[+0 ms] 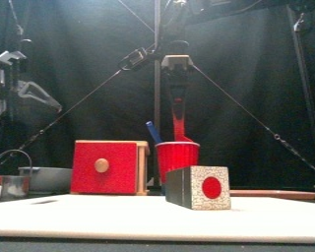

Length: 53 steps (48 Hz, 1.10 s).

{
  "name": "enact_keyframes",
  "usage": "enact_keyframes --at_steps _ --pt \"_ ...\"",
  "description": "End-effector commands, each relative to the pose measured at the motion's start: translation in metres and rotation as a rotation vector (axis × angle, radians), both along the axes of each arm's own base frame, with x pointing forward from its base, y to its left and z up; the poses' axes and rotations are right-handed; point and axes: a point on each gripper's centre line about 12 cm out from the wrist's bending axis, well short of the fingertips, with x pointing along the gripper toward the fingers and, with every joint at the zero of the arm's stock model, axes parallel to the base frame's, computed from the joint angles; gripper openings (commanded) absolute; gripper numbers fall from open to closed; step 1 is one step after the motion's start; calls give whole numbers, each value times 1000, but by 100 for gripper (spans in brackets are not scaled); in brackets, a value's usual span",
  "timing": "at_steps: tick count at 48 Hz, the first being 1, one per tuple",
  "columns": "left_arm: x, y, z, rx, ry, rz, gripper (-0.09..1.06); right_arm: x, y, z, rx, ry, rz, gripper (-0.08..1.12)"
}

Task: Place sushi on board then cut the sushi with the knife then place the pieces on the plate
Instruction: Grasp knife edge with left hand

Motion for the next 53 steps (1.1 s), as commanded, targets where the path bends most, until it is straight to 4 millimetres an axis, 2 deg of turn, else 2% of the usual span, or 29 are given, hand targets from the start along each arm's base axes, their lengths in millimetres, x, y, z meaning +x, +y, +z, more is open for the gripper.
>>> enact_keyframes --at_steps 1,23,34,53 --pt "2 1 4 8 -10 3 -1 -3 1 12 6 -33 -7 50" --pt "0 1 0 4 1 3 -1 -8 2 20 11 -55 -16 49" --pt "0 1 0 4 1 8 -1 -19 5 54 13 -139 -23 49" --pt "1 5 6 14 -18 26 0 -58 7 122 -32 -315 -54 49"
